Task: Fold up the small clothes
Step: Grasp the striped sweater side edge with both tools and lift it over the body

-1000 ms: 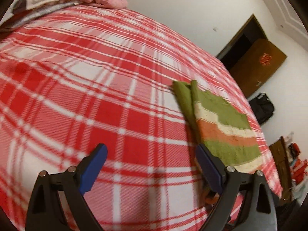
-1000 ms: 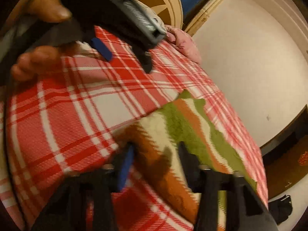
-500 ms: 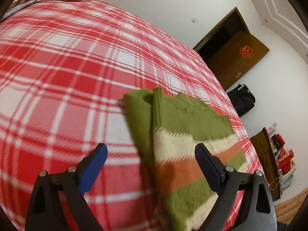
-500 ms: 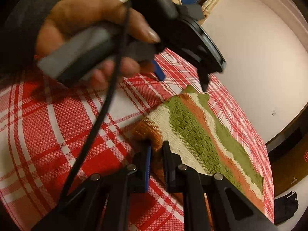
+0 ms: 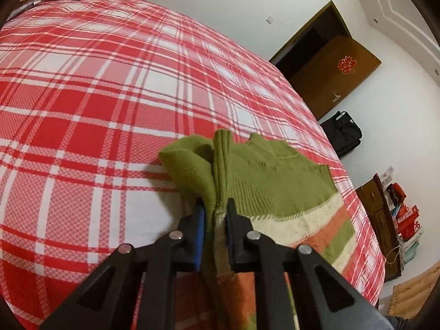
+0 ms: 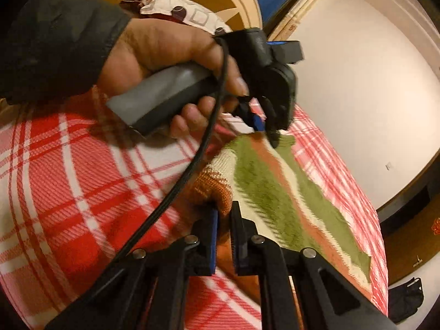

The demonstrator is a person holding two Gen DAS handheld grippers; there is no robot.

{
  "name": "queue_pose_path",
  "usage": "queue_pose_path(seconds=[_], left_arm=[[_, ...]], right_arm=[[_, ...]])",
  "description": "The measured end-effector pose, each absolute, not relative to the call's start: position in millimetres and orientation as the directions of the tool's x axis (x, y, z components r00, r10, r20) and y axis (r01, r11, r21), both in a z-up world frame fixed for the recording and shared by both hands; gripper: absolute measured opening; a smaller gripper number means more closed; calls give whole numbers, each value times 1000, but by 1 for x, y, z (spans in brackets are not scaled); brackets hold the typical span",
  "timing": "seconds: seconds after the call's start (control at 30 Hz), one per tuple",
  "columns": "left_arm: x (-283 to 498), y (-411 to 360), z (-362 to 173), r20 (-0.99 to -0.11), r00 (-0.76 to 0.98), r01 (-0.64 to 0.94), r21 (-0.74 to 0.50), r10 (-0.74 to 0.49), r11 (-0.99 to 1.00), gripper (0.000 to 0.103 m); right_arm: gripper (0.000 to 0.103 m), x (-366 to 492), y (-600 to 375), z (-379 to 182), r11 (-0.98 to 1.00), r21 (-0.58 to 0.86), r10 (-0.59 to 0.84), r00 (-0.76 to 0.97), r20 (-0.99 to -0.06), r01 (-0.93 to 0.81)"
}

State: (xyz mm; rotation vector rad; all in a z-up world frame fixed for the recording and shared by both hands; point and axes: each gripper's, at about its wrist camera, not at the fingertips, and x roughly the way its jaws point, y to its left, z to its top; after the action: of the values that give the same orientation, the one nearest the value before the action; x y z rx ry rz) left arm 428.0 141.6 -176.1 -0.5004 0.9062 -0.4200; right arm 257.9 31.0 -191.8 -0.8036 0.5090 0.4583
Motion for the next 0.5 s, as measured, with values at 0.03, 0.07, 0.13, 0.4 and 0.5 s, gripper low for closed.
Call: queue_pose_path(seconds=[0.03, 0.07, 0.13, 0.4, 0.5], left_arm=[[429, 141, -176, -634, 550, 128, -579, -543, 805, 14], [430, 142, -176, -633, 550, 122, -585, -545, 802, 14], [430, 143, -174, -619, 554, 112, -607, -557, 787, 14], [429, 129, -146, -579, 579, 146, -619, -574, 772, 13], [429, 118, -134, -566, 584, 167, -618, -582, 768, 13]], right_arm=[[7, 266, 23, -190, 619, -553, 189, 789, -584, -557], [7, 267, 20, -187, 627, -549, 188, 791, -582, -553], [6, 276, 8, -182, 647, -532, 188, 790, -584, -547], [6, 295, -25, -171, 724, -490, 158, 808, -567, -486], [6, 301, -41, -160, 758, -462, 159, 817, -554, -460]])
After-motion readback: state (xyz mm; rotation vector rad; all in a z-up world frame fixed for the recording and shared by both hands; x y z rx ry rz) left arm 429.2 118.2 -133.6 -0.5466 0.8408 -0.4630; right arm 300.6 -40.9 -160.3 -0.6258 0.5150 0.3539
